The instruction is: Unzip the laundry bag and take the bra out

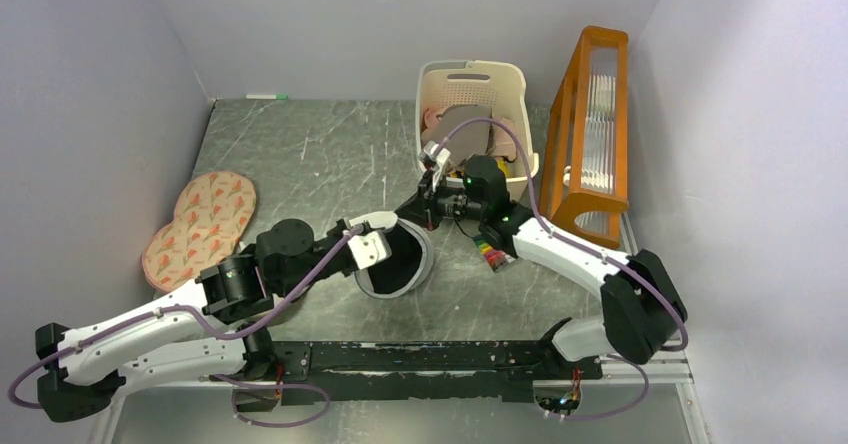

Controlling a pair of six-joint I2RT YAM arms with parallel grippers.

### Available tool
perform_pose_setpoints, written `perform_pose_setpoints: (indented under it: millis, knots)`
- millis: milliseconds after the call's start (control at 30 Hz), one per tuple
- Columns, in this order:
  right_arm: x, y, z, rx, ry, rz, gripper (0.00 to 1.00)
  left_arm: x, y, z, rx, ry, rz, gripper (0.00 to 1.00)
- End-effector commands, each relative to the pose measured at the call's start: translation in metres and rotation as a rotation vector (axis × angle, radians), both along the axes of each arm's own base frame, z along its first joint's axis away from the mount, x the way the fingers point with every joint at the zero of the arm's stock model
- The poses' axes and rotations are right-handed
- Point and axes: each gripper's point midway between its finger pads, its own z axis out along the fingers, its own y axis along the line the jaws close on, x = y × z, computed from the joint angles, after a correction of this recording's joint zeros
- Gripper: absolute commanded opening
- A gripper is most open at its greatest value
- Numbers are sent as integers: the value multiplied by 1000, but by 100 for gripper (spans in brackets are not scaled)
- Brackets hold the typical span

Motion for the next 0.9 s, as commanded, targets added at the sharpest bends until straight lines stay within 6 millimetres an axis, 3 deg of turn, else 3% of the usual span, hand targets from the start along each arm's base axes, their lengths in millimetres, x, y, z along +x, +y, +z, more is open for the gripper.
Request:
perform_pose_setpoints:
  millis: [0, 167, 367, 533, 600, 867]
  knots:
    - [3, 5, -2, -24, 50, 55, 1, 7, -1, 24, -99, 43, 71, 7]
    - [17, -13, -2, -102, 133, -124, 18, 23, 11, 28, -146, 275, 328, 7]
    - [0, -38, -2, -157, 191, -213, 52, 30, 36, 14, -215, 477, 619, 7]
    - [-3, -56, -15, -252, 214, -300, 69, 42, 55, 21, -277, 518, 784, 7]
    - [-7, -53, -17, -256, 222, -280, 73, 49, 51, 24, -261, 521, 733, 7]
    - [-23, -24, -37, -374, 177, -277, 78, 96, 67, 17, -242, 628, 651, 7]
